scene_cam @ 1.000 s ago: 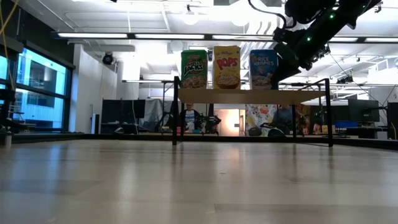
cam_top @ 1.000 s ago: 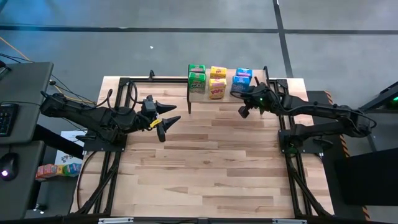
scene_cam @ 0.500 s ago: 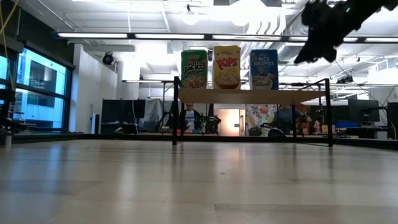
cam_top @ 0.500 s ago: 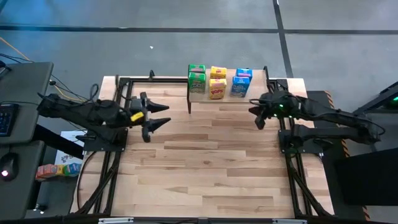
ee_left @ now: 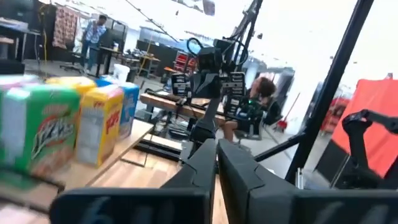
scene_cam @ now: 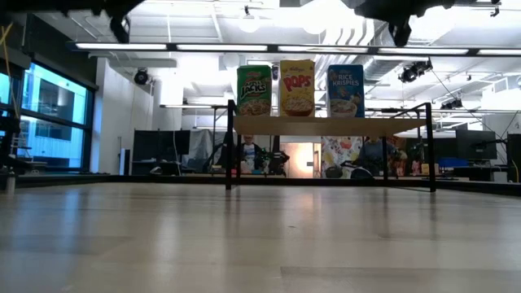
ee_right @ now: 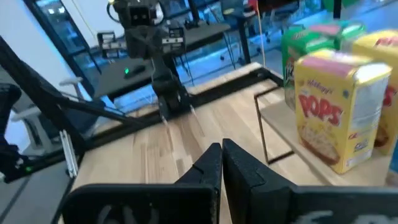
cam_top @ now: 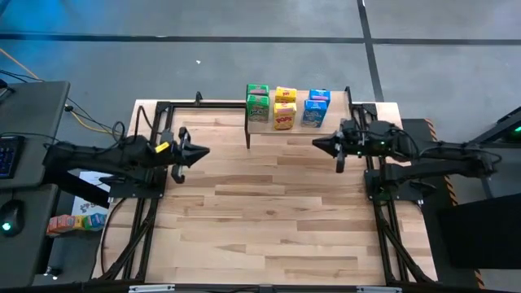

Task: Stack cereal on shelf
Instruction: Return to Home Position

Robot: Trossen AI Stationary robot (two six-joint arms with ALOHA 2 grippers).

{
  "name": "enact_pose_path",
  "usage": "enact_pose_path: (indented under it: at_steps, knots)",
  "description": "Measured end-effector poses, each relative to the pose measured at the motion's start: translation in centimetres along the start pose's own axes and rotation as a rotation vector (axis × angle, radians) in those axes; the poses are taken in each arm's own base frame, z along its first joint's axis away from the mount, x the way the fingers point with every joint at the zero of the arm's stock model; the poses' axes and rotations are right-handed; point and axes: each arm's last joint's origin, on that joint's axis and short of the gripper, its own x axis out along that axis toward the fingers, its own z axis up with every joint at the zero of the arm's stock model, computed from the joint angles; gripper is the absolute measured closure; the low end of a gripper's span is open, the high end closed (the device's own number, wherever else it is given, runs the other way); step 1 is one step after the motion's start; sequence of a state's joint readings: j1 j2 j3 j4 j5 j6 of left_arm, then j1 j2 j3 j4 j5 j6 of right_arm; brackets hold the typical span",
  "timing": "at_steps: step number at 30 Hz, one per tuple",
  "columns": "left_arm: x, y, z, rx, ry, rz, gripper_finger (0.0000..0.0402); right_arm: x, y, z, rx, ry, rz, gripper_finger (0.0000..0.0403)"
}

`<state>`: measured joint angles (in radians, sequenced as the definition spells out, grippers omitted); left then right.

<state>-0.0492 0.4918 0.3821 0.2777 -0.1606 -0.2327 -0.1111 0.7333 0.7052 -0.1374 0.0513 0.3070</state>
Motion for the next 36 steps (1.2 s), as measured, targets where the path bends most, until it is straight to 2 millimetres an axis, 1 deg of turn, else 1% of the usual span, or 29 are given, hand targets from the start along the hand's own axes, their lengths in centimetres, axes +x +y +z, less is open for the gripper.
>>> enact_pose_path:
  at_steps: [3,5,8,12,16,19,22,27,31,36]
  knots:
    - [-1.5,0.8,-1.7,-0.05,-0.018,0.005,0.0387,0.9,-0.1,-0.6,-0.004,0.055,-0.017,0.0403]
    - [-2.3,1.2,-2.8,-0.079,-0.026,0.001,0.0394,1.4,-0.3,-1.1,-0.004,0.099,-0.031,0.0403]
    - [-3.4,1.6,-4.1,-0.128,-0.049,-0.011,0.0399,1.9,-0.4,-1.6,0.05,0.14,-0.048,0.0403]
    - [-4.1,1.9,-5.8,-0.143,-0.051,-0.033,0.0401,1.9,-0.4,-1.6,0.127,0.136,-0.052,0.0403]
    - [-4.6,2.3,-7.6,-0.148,-0.056,-0.069,0.0401,1.2,-0.2,-1.3,0.181,0.126,-0.014,0.0403]
    - [-4.8,2.3,-7.8,-0.137,-0.033,-0.066,0.0401,0.6,-0.2,-1.5,0.202,0.164,0.007,0.0403]
    - [-5.0,2.3,-7.6,-0.122,-0.056,-0.073,0.0401,-0.1,-0.3,-1.8,0.217,0.205,0.004,0.0403]
    - [-5.1,2.3,-7.5,-0.144,-0.065,-0.075,0.0401,-1.0,-0.3,-1.7,0.206,0.202,0.007,0.0403]
    - [-5.1,2.3,-7.6,-0.194,-0.056,-0.074,0.0401,-1.6,-0.4,-1.7,0.15,0.207,0.012,0.0403]
    - [-5.1,2.3,-7.6,-0.199,-0.053,-0.073,0.0401,-2.3,-0.3,-1.6,0.036,0.198,0.057,0.0403]
